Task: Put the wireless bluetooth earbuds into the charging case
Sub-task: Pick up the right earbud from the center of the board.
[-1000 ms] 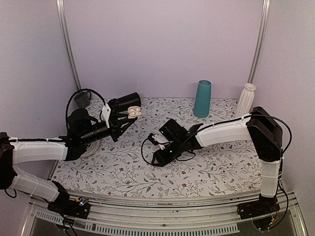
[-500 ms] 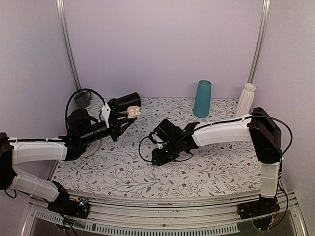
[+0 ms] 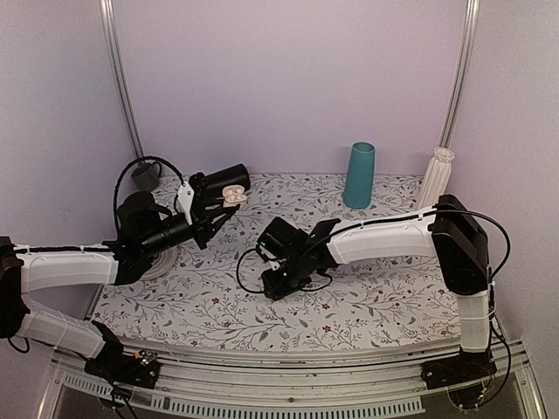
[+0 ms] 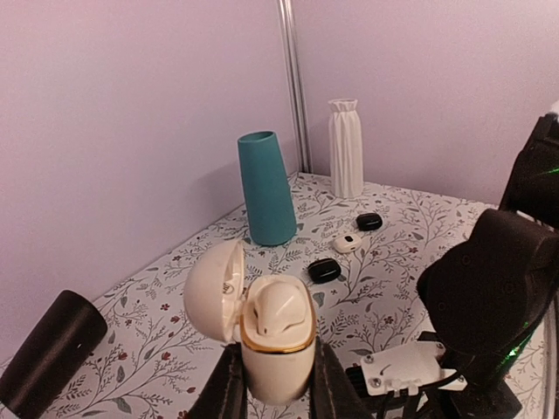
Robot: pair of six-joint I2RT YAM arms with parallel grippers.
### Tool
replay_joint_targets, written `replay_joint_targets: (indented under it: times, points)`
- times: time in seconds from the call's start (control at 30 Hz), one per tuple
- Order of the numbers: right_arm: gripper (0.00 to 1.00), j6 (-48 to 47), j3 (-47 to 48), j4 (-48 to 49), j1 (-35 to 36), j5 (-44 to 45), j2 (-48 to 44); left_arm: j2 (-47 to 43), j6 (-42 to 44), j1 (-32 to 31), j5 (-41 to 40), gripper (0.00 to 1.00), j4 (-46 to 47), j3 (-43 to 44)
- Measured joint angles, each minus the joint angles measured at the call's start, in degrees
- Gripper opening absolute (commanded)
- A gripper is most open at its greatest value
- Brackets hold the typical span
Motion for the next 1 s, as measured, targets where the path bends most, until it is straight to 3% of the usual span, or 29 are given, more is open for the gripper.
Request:
replay_joint_targets:
  times: [1.0]
  points:
    - [0.32,-0.98,3.04,-1.97,1.66,2.43,3.98,-0.09,-1.49,1.16,-1.46,0.00,-0.35,0.00]
